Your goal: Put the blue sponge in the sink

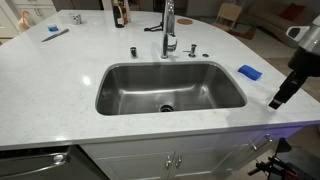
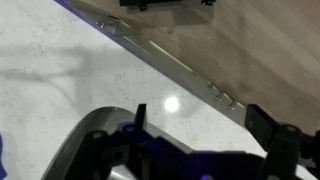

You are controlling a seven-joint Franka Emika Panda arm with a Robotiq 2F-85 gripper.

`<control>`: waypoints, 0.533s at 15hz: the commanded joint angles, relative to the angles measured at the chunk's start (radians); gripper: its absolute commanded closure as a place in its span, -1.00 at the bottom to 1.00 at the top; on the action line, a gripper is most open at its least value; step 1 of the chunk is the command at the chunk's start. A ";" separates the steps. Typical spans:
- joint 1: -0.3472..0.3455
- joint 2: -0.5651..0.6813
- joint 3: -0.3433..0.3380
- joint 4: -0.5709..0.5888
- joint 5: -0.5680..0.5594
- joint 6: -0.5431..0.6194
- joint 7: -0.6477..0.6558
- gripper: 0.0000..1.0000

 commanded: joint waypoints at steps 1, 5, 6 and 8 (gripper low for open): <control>-0.066 0.054 -0.002 0.035 -0.045 0.045 0.097 -1.00; -0.130 0.106 -0.010 0.046 -0.161 0.105 0.137 -1.00; -0.144 0.120 -0.013 0.048 -0.200 0.118 0.136 -1.00; -0.167 0.142 -0.026 0.052 -0.269 0.138 0.134 -1.00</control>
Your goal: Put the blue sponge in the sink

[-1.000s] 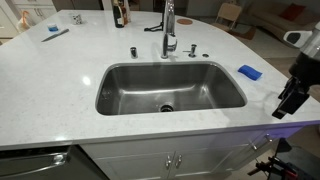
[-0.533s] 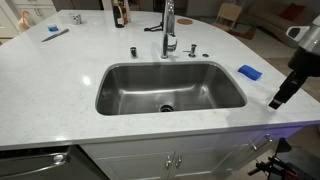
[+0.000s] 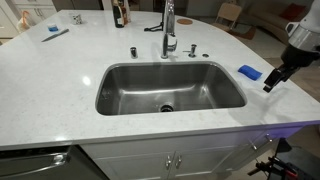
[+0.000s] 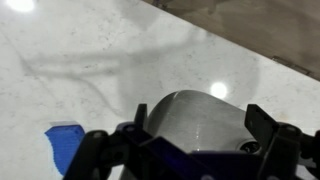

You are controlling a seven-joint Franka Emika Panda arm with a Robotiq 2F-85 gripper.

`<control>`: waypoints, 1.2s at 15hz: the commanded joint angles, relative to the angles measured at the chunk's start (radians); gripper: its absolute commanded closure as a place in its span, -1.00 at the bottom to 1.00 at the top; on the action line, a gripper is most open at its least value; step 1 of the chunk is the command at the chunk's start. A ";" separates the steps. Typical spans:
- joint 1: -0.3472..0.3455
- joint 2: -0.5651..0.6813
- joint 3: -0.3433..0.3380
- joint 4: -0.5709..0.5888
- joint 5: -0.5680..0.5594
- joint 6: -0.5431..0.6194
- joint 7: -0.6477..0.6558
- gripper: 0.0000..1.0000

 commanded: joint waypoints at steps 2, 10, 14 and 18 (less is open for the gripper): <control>-0.042 0.052 -0.035 0.029 -0.121 0.035 -0.009 -1.00; -0.075 0.080 -0.215 0.055 -0.126 0.132 -0.256 -1.00; -0.079 0.104 -0.321 0.074 -0.094 0.213 -0.466 -1.00; -0.070 0.145 -0.413 0.104 -0.031 0.275 -0.680 -1.00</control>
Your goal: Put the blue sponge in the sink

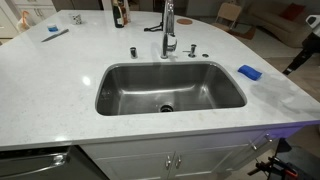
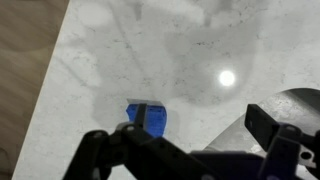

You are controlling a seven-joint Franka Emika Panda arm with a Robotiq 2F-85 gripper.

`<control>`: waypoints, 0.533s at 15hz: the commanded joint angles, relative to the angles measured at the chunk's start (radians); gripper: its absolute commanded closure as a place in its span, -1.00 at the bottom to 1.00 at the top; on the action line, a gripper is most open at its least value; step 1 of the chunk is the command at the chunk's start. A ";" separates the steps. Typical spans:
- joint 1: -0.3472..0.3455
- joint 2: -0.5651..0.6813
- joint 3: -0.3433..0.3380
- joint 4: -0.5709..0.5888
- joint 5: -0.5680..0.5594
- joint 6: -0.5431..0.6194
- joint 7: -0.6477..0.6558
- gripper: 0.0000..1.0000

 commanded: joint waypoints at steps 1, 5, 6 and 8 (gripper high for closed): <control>0.008 0.060 -0.063 0.053 0.079 0.050 -0.198 -1.00; 0.026 0.146 -0.130 0.117 0.233 0.082 -0.437 -1.00; 0.026 0.175 -0.136 0.139 0.277 0.083 -0.489 -1.00; 0.022 0.232 -0.135 0.179 0.354 0.082 -0.574 -1.00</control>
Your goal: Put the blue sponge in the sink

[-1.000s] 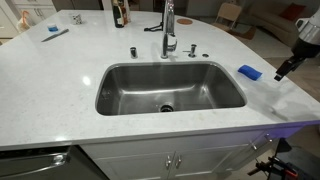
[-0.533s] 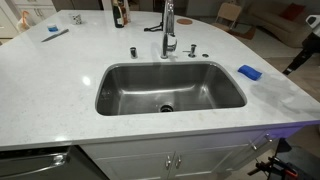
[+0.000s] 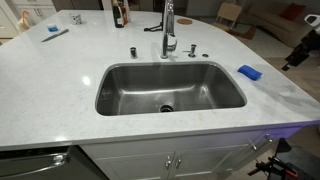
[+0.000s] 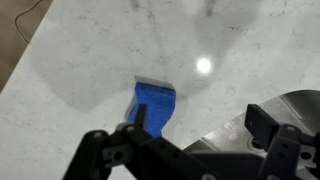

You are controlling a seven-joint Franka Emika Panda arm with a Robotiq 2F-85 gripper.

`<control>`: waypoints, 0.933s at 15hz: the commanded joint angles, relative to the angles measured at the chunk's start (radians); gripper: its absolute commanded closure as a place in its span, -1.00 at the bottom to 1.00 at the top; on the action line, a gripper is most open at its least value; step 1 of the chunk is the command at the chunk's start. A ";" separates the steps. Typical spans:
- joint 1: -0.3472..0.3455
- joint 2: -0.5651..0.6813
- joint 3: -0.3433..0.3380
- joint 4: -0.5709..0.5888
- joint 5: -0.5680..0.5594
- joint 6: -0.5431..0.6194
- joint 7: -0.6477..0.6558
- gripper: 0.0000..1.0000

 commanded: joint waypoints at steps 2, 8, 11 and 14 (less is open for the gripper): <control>-0.004 0.150 0.009 0.119 0.157 0.003 -0.170 -1.00; -0.062 0.285 0.084 0.217 0.206 0.023 -0.189 -1.00; -0.099 0.353 0.113 0.257 0.206 0.035 -0.182 -1.00; -0.137 0.417 0.145 0.296 0.210 0.046 -0.170 -1.00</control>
